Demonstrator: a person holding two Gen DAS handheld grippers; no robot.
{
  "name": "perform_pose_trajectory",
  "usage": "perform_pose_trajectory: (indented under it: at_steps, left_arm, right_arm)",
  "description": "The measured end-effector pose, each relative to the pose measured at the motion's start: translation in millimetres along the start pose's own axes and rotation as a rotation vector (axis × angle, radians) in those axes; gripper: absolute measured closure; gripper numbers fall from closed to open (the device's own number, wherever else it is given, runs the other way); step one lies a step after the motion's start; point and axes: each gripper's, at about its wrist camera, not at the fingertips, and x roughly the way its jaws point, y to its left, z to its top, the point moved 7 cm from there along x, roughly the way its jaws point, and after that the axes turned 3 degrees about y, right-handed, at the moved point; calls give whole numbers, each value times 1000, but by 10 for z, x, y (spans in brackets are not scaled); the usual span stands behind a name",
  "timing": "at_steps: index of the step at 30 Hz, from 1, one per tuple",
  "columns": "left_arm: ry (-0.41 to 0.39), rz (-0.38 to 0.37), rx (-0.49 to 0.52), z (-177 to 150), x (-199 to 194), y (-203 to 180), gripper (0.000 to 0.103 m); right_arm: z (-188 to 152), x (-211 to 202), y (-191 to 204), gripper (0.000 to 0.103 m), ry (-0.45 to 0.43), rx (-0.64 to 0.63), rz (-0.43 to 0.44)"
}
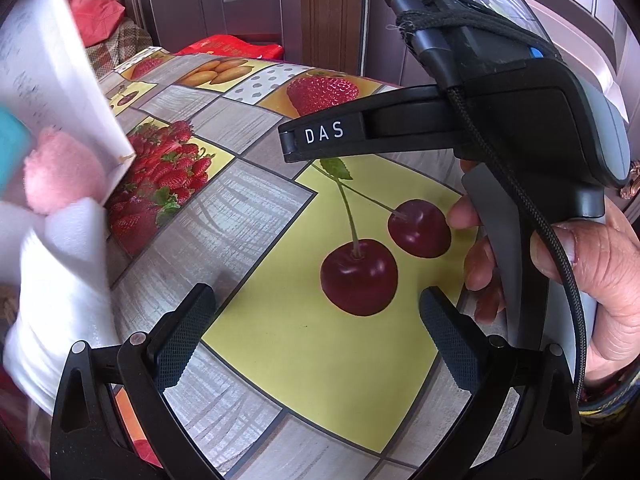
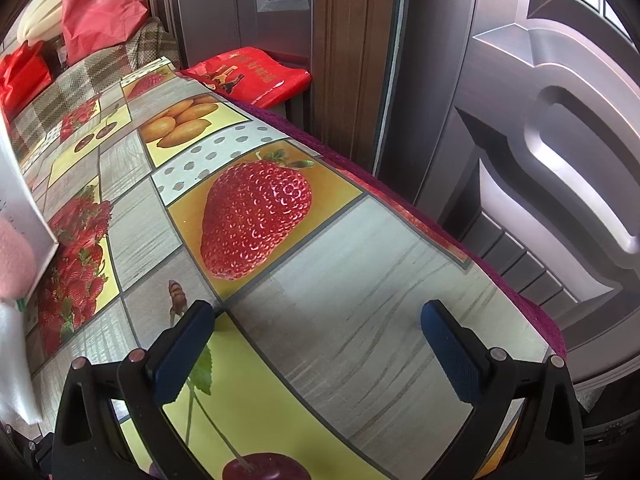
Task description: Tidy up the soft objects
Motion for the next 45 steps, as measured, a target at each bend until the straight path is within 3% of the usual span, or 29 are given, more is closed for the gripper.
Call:
perform_pose_trajectory:
  at_steps: [45]
  left_arm:
    - [-5, 3, -10, -97, -125, 52, 1]
  right_arm:
    - [12, 29, 125, 0, -9, -42, 41]
